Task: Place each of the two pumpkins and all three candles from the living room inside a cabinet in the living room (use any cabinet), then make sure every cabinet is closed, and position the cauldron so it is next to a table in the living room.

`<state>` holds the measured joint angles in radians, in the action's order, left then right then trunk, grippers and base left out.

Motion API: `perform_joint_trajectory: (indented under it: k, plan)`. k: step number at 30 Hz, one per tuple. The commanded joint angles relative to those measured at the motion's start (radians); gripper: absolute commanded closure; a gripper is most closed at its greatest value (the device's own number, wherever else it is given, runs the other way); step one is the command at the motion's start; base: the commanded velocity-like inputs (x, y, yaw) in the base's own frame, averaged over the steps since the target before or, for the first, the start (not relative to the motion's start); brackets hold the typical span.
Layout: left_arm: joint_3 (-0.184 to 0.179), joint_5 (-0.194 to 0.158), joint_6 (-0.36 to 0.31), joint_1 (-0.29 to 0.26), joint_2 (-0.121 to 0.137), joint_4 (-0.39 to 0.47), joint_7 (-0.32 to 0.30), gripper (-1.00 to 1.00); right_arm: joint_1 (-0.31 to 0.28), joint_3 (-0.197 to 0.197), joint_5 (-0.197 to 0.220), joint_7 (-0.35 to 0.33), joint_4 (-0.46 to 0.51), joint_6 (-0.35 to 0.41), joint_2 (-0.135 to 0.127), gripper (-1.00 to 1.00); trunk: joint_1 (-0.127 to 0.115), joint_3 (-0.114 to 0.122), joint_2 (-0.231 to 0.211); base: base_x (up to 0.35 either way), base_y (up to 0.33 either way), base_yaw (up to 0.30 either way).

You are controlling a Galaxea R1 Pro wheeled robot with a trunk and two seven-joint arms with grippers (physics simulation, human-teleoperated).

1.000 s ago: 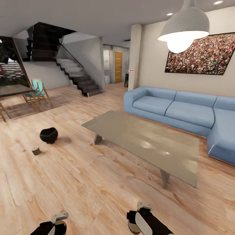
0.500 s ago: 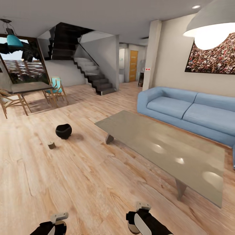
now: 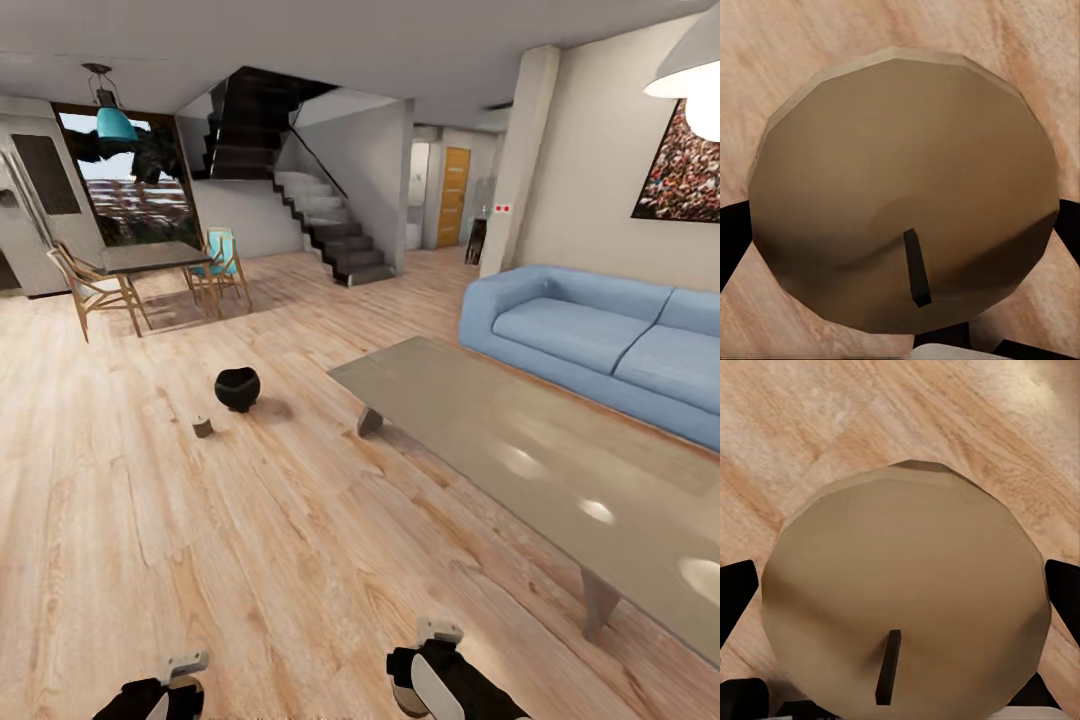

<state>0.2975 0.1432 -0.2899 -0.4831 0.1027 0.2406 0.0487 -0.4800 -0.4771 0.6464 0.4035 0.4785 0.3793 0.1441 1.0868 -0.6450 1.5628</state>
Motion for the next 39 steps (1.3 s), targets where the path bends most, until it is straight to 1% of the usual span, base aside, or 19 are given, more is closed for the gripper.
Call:
perform_joint_trajectory:
  k: [1, 12, 17, 24, 34, 39]
  plan:
    - [0.0, 0.001, 0.0, 0.0, 0.0, 0.0, 0.0, 1.0, 0.0, 0.0, -0.001, 0.0, 0.0, 0.0, 0.0, 1.0, 0.0, -0.001, 0.0, 0.0, 0.0, 0.26]
    - [-0.001, 0.001, 0.0, 0.0, 0.0, 0.0, 0.0, 1.0, 0.0, 0.0, 0.0, 0.0, 0.0, 0.0, 0.0, 1.0, 0.0, -0.011, 0.0, 0.001, 0.0, 0.259]
    - [-0.001, 0.001, 0.0, 0.0, 0.0, 0.0, 0.0, 1.0, 0.0, -0.001, -0.001, 0.0, 0.0, 0.0, 0.0, 1.0, 0.0, -0.016, 0.0, 0.112, 0.0, 0.253]
    - [-0.001, 0.001, 0.0, 0.0, 0.001, 0.0, 0.0, 1.0, 0.0, 0.002, 0.003, -0.008, 0.0, 0.001, -0.001, 1.0, 0.0, -0.024, 0.0, 0.274, 0.0, 0.218]
    - [0.0, 0.001, 0.0, 0.0, 0.002, 0.0, 0.0, 1.0, 0.0, 0.01, 0.013, -0.009, 0.001, 0.0, -0.003, 1.0, 0.0, -0.026, 0.0, 0.331, 0.0, 0.038]
    - [0.0, 0.001, 0.0, 0.0, 0.002, 0.0, 0.0, 1.0, 0.0, 0.005, 0.005, -0.008, 0.001, 0.0, -0.002, 1.0, 0.0, -0.026, 0.0, 0.333, 0.049, 0.204]
